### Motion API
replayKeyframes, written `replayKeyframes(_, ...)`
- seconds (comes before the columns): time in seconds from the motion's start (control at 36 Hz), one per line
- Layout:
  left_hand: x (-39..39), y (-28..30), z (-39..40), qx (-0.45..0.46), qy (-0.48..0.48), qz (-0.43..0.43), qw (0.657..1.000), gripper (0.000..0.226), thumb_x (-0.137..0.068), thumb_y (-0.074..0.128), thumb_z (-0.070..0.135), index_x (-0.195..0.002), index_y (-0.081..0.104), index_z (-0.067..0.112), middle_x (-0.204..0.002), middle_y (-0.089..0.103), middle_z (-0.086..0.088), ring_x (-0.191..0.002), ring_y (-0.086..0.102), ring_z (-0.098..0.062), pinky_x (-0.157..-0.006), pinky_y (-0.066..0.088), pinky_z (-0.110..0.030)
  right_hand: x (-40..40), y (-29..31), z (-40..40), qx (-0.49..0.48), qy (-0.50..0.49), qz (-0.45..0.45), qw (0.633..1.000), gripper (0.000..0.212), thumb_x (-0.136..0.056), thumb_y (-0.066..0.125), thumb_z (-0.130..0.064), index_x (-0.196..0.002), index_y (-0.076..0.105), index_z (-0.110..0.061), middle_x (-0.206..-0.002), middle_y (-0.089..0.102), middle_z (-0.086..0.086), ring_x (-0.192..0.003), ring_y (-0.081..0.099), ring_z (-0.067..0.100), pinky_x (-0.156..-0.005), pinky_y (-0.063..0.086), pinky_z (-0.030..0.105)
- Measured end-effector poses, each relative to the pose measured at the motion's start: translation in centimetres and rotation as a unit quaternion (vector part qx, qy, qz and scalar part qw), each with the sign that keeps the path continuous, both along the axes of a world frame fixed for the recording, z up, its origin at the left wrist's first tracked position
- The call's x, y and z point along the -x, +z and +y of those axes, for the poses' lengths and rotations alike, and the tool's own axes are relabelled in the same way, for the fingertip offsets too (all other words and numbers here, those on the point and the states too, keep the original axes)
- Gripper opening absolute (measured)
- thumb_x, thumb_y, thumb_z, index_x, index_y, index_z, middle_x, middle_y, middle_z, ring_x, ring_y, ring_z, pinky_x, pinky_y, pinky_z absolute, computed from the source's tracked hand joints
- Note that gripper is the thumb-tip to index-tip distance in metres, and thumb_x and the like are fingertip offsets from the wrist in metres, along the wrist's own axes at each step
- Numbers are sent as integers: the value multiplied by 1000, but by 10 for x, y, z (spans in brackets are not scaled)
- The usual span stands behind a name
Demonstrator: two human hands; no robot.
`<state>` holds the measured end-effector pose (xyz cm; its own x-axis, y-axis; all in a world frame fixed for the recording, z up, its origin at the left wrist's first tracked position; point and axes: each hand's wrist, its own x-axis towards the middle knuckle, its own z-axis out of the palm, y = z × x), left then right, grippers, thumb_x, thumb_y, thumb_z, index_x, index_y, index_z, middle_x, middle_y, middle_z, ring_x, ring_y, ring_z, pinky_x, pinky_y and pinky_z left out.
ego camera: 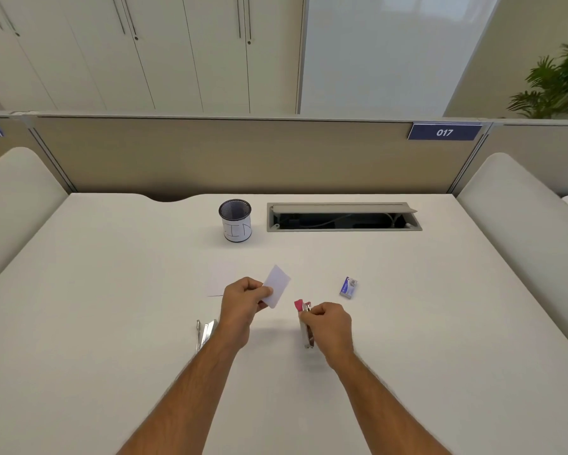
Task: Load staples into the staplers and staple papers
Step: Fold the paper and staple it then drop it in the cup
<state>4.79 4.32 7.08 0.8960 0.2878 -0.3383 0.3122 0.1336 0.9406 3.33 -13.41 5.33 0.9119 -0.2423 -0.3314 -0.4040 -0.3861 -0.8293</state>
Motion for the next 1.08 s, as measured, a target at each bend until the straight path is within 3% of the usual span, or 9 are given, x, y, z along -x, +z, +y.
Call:
replayKeyframes(0.06,-1,1,0,3,-1,-4,1000,19,-81,74,-3,-68,63,6,-72,62,-7,-77,63,-25,-75,61,-34,2,-3,1,62,17,7,998,23,-79,75,-24,-77,66,-2,-72,68,8,-59,57,19,-56,48,31)
replayKeyframes(0.19,0,4,1,-2,-4,-11,1000,20,-80,73,-4,-68,60,6,-71,57,-8,-76,59,-26,-76,58,-37,6,-14,6,169,64,32,983,31,-81,71,-28,-64,49,-15,-59,50,-4,-47,42,11,-41,27,23)
replayKeyframes(0.31,2,6,3,-18,-6,-13,1000,20,-80,76,-2,-69,60,5,-71,56,-9,-75,58,-25,-80,58,-42,7,-22,12,209,73,41,974,30,-84,69,-32,-69,49,-17,-71,57,-1,-61,51,20,-48,29,27)
replayKeyframes(0.56,8,2,13,-109,3,-40,993,15,-83,76,13,-73,66,9,-62,59,9,-58,48,-8,-58,41,-23,13,-33,22,256,91,40,962,28,-93,61,-39,-79,52,-17,-88,69,5,-79,70,28,-64,53,32)
replayKeyframes(0.67,9,6,15,-126,14,-50,991,16,-85,76,17,-72,67,17,-65,64,11,-48,46,-8,-49,39,-22,14,-33,22,260,103,36,959,25,-93,61,-40,-90,55,-16,-98,69,4,-87,69,26,-71,50,30)
replayKeyframes(0.78,11,9,15,-111,13,-56,992,15,-85,75,16,-72,67,16,-70,67,7,-42,48,-15,-41,38,-24,14,-28,20,261,92,57,959,42,-87,63,-56,-102,55,-17,-99,65,1,-92,66,23,-68,47,30)
replayKeyframes(0.89,12,13,11,-121,-1,-77,990,10,-85,73,10,-76,70,12,-70,70,-1,-48,62,-18,-48,51,-26,7,-13,19,181,21,47,982,52,-84,62,-66,-104,55,-18,-96,62,-3,-89,62,22,-70,45,32)
replayKeyframes(1.0,13,15,1,-139,-28,-88,986,8,-83,74,8,-80,75,15,-74,77,-1,-69,76,-14,-63,52,-13,-8,7,20,-11,-60,6,998,55,-90,62,-60,-82,67,-6,-77,73,5,-75,68,24,-66,54,36)
replayKeyframes(1.08,13,15,-4,-174,-43,-93,979,8,-80,83,22,-86,77,21,-81,78,9,-78,72,-1,-68,51,-9,-19,23,18,-176,-75,41,981,59,-91,62,-63,-86,74,-6,-75,78,5,-63,66,16,-58,48,29)
